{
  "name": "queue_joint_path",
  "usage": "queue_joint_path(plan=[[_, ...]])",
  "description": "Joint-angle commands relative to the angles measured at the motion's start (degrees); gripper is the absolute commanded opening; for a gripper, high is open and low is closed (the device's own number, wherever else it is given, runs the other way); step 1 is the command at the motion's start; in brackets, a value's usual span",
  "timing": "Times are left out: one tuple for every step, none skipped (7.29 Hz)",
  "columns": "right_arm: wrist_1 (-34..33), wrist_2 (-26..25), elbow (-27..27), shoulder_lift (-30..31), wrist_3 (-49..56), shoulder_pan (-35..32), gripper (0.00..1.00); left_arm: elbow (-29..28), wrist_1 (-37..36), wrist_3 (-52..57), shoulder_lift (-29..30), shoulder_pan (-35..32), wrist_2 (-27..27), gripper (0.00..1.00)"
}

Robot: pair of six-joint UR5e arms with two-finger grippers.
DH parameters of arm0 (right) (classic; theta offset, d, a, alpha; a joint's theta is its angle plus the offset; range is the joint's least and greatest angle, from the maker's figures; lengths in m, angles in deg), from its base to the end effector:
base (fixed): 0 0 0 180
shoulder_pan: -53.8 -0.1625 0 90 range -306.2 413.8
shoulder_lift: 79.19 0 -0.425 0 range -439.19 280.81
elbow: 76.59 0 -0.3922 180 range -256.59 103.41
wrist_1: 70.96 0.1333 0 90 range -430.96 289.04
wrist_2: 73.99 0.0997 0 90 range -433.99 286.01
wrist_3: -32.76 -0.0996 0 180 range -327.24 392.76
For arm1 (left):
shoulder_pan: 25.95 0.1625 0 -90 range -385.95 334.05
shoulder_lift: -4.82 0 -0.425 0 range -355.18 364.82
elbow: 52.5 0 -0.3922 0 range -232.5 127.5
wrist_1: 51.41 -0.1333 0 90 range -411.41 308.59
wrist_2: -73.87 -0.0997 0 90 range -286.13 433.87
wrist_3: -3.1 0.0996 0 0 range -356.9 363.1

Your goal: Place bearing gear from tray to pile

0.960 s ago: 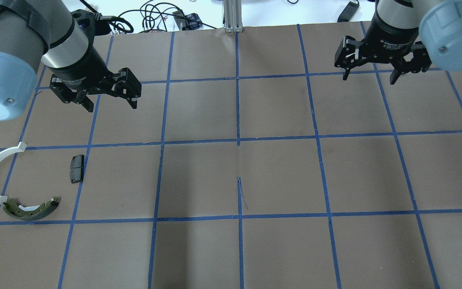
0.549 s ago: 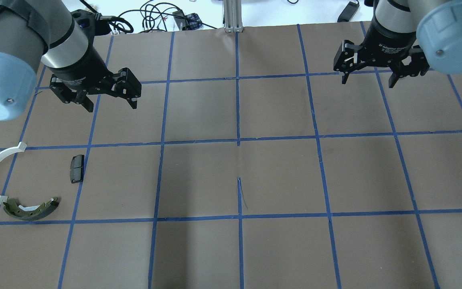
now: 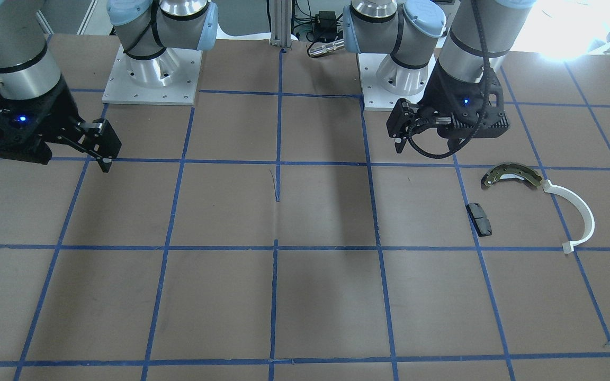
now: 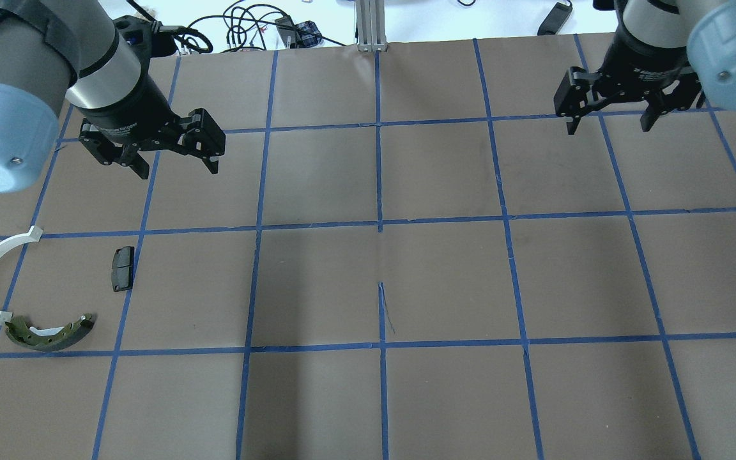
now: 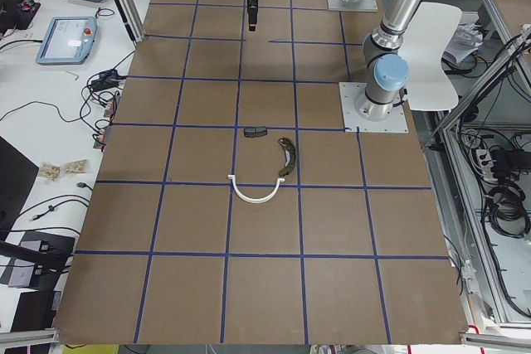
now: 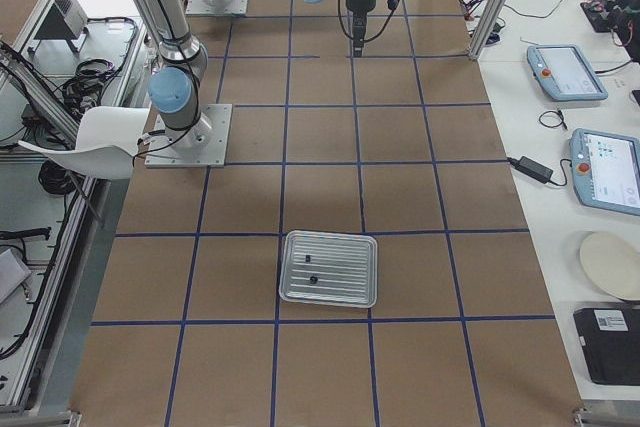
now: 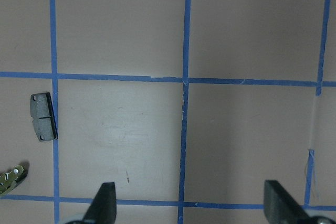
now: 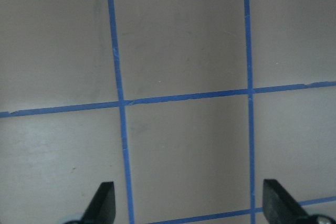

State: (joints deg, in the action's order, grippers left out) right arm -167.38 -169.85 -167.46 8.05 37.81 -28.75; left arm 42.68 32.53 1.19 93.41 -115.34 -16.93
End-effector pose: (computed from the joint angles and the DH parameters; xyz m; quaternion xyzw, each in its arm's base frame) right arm 0.0551 -0.5279 0.4681 -0.0222 -0.9982 0.0186 0.0534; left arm -0.1267 -0.4859 0.4661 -0.0221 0.9995 -0.0201 0.0068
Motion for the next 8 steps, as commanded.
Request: queue_joint_path(plan=[[0.6, -0.5, 0.3, 0.7, 20.2, 13.6, 1.0, 0.0, 0.0, 0.1, 0.0, 0.0, 0.0, 1.0], [0.8, 0.0, 0.3, 0.5, 27.3, 21.0, 1.0, -0.1, 0.0, 0.0, 0.0, 0.0, 0.0, 1.0], [0.7, 0.1, 0.0, 0.0, 32.6, 28.0, 1.0, 0.0, 0.0, 0.0, 0.0, 0.0, 0.0, 1.0], [-0.3, 0.1, -0.2, -0.3, 37.8, 31.6, 1.0, 0.0, 0.0, 0.1, 0.0, 0.0, 0.0, 1.0], [-1.7, -0.6, -0.2, -2.7, 43.8, 33.3, 1.0, 0.0, 0.0, 0.1, 0.0, 0.0, 0.0, 1.0], [-3.8, -0.1, -0.2, -6.6, 48.9, 37.5, 1.0, 0.0, 0.0, 0.1, 0.0, 0.0, 0.0, 1.0], [-9.7, -0.6, -0.4, -10.3, 54.7, 41.3, 1.0, 0.0, 0.0, 0.1, 0.0, 0.0, 0.0, 1.0], [-16.2, -0.4, -1.0, -14.6, 61.7, 45.1, 1.0, 0.0, 0.0, 0.1, 0.0, 0.0, 0.0, 1.0]])
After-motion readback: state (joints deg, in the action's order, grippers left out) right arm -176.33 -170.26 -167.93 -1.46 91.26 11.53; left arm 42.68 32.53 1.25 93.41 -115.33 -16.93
